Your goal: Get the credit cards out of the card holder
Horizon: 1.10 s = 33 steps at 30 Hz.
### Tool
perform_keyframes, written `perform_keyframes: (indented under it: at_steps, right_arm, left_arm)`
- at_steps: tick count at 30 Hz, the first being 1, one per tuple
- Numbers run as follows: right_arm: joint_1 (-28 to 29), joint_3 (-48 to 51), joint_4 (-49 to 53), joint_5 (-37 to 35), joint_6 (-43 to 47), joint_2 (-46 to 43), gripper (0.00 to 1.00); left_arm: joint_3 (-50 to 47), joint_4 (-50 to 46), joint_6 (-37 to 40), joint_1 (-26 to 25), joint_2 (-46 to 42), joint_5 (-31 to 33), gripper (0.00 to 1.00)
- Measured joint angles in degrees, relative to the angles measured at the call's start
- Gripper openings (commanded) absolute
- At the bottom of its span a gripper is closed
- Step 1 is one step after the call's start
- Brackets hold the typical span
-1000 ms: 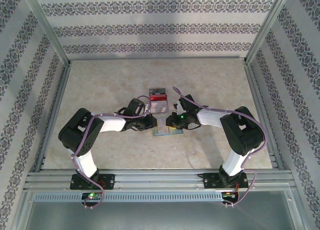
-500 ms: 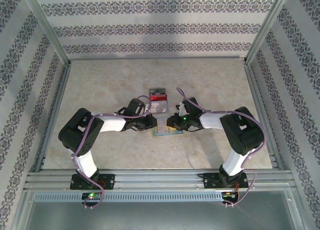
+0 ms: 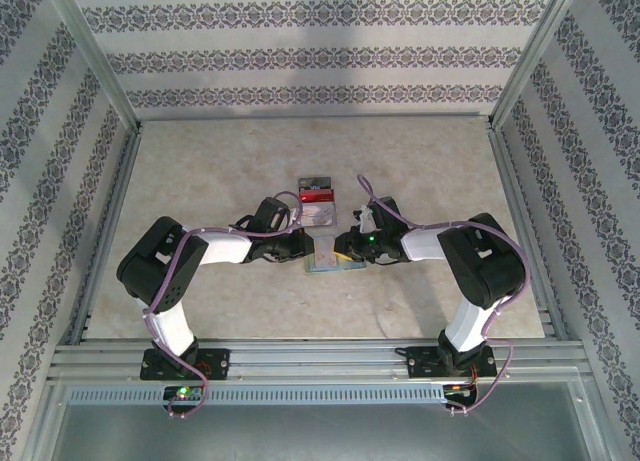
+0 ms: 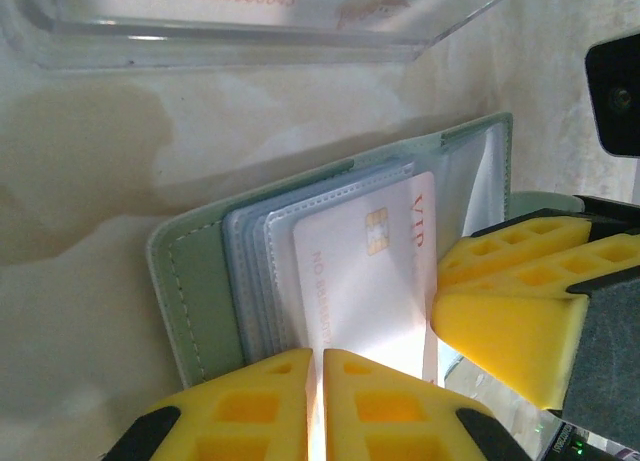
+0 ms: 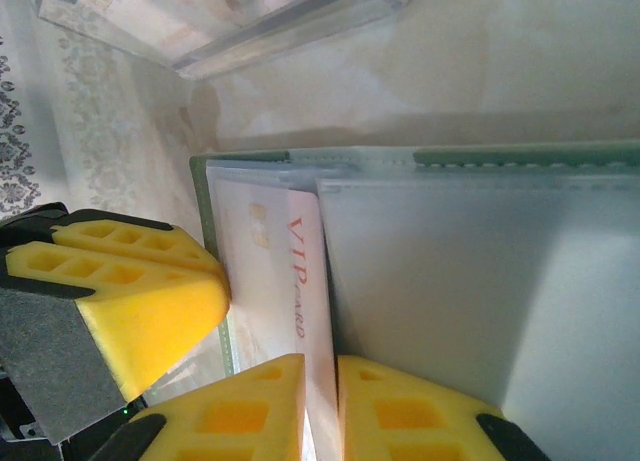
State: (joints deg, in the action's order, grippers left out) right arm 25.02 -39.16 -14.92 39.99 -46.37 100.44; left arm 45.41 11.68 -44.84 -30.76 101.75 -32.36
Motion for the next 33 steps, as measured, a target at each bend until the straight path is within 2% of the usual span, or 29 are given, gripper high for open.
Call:
perform_keyframes:
  at_steps: [17,25,30,33]
  right_arm:
    - [-1.99,2.12,-2.56,0.74,0.26,-0.07,0.0]
    - [-4.81,4.74,-2.38,0.87,1.33,-3.15,0.0]
    - [-6.95,5.86,-0.7,1.36,2.23,-6.08,0.0]
    - [-8.22,6.03,0.59,1.81,3.5,-8.17,0.0]
  left_arm:
    - [0.0,-0.02,0.0,0.0,0.0,0.22,0.13]
    - [0.0,-0.02,0.02,0.0,0.02,0.24,0.13]
    - [0.24,0.0,0.33,-0.02,0.02,-0.09,0.23]
    - [0.79,-0.09,0.92,-0.02,-0.07,-0.68,0.37]
